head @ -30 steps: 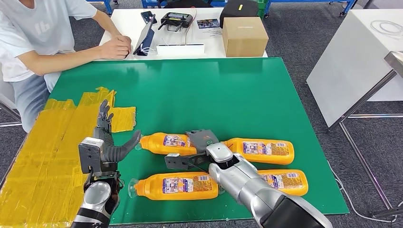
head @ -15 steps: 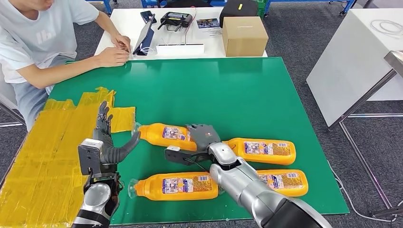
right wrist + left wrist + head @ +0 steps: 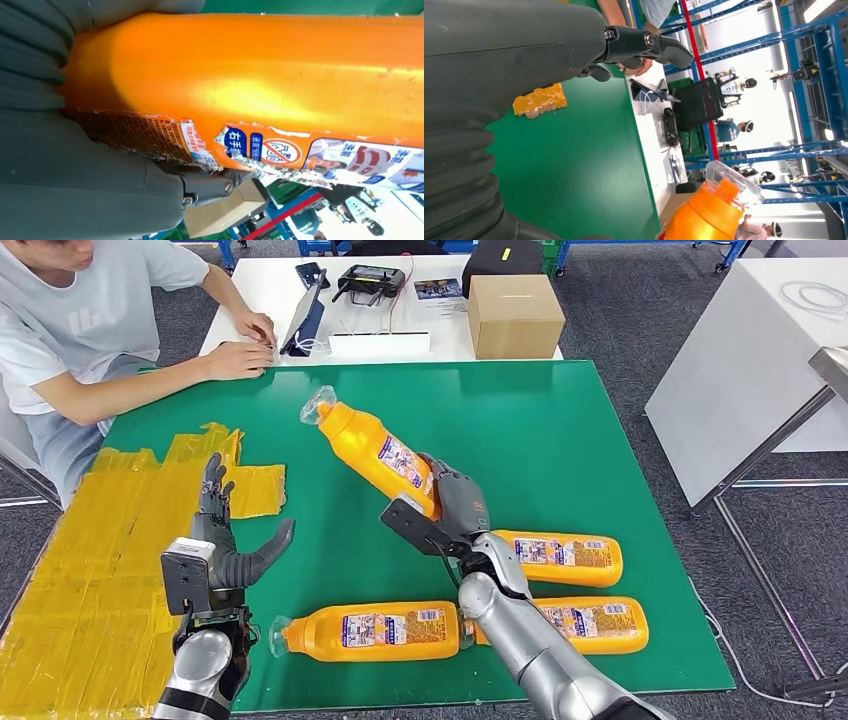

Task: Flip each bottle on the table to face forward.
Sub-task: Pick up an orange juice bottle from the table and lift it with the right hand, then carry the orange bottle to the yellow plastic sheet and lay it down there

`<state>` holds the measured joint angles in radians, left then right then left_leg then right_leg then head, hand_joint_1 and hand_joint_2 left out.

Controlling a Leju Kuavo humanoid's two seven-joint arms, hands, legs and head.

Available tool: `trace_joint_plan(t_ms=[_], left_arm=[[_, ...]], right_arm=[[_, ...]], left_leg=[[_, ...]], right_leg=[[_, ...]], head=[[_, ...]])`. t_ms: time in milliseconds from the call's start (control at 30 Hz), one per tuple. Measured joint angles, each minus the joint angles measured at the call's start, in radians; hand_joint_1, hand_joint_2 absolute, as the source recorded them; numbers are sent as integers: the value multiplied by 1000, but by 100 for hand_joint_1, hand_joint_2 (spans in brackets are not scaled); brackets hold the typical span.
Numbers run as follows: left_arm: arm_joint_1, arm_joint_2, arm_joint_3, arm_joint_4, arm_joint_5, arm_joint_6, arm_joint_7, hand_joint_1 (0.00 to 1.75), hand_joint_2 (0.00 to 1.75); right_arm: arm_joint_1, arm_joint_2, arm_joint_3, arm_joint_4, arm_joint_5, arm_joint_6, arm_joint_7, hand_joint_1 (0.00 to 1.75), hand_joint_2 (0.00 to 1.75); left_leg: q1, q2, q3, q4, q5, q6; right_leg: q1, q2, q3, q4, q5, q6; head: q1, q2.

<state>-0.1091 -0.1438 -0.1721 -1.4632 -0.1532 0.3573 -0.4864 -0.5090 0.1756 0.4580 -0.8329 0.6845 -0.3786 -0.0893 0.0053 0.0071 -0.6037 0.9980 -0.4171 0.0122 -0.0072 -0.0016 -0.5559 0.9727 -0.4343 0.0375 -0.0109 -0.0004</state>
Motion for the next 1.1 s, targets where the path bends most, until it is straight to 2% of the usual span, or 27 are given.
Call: trace_joint_plan(t_ms=[267, 333, 467, 567, 800, 1100], left_arm=[[0, 1, -4, -5, 16, -22, 8, 0, 175], [-2, 6, -15, -6, 46, -77, 30, 0, 175], [-30, 34, -60, 3, 128, -275, 96, 0, 175], [-60, 56, -85, 19, 171, -365, 125, 0, 175], [-108, 86, -118, 43, 257, -491, 162, 0, 175], [-123, 98, -128, 56, 270, -506, 166, 0, 175]], right_arm=[[31, -3, -56, -38, -105, 34, -57, 175, 175], [46, -3, -66, -57, -158, 73, -98, 175, 175], [96, -3, -67, -127, -276, 194, -216, 175, 175], [133, -8, -47, -179, -297, 236, -267, 174, 175], [177, -22, 29, -232, -244, 238, -289, 173, 175], [184, -32, 66, -239, -234, 232, -291, 173, 175]], left_leg=[[0, 0, 0, 0, 0, 0], [0, 0, 0, 0, 0, 0], [0, 0, 0, 0, 0, 0], [0, 0, 0, 0, 0, 0], [0, 0, 0, 0, 0, 0], [0, 0, 0, 0, 0, 0]], right_leg=[[0, 0, 0, 0, 0, 0], [0, 0, -1, 0, 0, 0], [0, 0, -1, 0, 0, 0], [0, 0, -1, 0, 0, 0], [0, 0, -1, 0, 0, 0], [0, 0, -1, 0, 0, 0]], head=[[0, 0], [0, 0], [0, 0], [0, 0], [0, 0], [0, 0]])
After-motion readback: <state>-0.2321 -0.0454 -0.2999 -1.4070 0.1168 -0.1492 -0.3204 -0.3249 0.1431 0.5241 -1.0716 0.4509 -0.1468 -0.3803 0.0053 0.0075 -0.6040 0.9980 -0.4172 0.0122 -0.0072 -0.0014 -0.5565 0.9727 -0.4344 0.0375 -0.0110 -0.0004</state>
